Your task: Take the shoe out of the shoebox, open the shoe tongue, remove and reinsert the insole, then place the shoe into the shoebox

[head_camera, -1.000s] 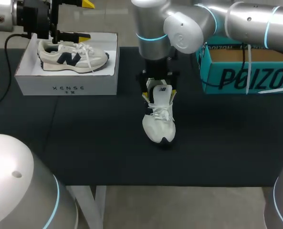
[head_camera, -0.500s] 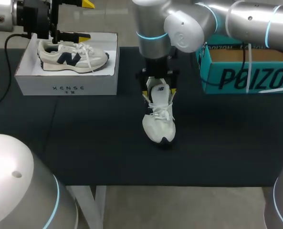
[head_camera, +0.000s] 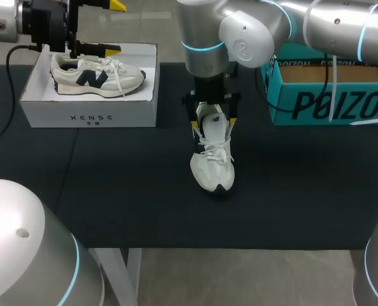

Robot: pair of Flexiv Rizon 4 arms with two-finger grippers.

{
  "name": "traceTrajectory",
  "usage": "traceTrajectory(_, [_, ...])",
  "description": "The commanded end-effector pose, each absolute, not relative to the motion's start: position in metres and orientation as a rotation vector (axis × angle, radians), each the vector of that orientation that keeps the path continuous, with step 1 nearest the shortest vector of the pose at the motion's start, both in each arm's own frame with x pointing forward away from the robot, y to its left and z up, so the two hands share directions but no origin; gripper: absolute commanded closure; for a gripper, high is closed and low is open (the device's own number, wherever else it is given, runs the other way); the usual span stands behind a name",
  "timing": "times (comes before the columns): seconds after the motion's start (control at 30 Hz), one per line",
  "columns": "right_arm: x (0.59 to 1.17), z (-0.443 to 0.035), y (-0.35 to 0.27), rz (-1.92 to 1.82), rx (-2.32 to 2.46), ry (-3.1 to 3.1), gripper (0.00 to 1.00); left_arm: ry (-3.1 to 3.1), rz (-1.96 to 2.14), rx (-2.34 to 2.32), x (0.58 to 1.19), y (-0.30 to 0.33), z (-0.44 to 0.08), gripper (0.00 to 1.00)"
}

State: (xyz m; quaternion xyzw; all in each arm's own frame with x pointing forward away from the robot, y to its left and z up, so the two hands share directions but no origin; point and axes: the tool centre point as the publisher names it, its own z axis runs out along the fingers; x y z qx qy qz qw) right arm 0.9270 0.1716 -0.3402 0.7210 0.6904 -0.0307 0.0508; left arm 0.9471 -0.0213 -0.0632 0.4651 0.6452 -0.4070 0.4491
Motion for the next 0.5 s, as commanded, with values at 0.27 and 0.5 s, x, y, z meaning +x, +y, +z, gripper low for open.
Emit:
traceTrajectory(0.27, [0.911, -0.34, 0.181, -0.106, 2.199, 2.107, 0.0, 1.598, -1.005, 1.154, 0.948, -0.021, -0.063, 0.0])
traceTrajectory(0.5, [0.89, -0.33, 0.186, -0.102, 2.215, 2.106, 0.0, 1.598, -1.005, 1.154, 0.948, -0.021, -0.063, 0.0])
